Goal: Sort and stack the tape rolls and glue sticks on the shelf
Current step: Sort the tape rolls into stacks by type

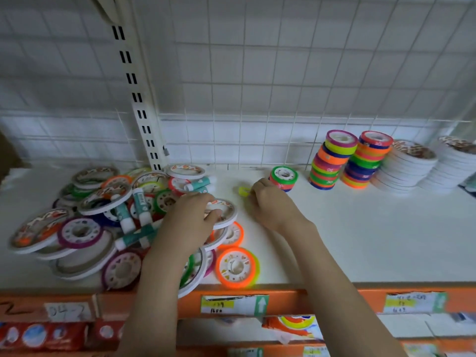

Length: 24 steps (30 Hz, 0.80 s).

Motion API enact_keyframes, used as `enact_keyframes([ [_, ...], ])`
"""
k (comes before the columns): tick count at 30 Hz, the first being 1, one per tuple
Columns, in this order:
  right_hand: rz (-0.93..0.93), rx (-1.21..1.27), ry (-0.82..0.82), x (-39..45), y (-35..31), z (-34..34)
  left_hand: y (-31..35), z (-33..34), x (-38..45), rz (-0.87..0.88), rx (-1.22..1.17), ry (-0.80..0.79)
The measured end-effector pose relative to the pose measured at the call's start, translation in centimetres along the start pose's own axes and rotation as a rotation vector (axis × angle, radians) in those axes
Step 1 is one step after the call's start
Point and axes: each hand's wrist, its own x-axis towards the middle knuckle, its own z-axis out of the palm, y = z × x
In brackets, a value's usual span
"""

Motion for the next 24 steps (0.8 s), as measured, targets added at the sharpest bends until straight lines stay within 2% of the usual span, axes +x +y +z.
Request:
enact_keyframes([
  [6,0.096,0.037,0.177,-4.4,1.0,-1.7,1.0,1.3,0.2,0.078,0.025,-0.046],
  [11,0.176,0.057,0.319,-7.3,1.6,-1.4,0.5,2.1,-0.5,0.096,0.141,-0.101],
  [18,0.179,0.096,0.45,-9.6,1.7,-0.1,1.0,1.7,-1.0,0.112,0.077,-0.037],
  [24,0.13,0.087,0.558,-9.2,2.7,-1.1,2.4,0.0,-0.7,0.179,-0.011,0.082],
])
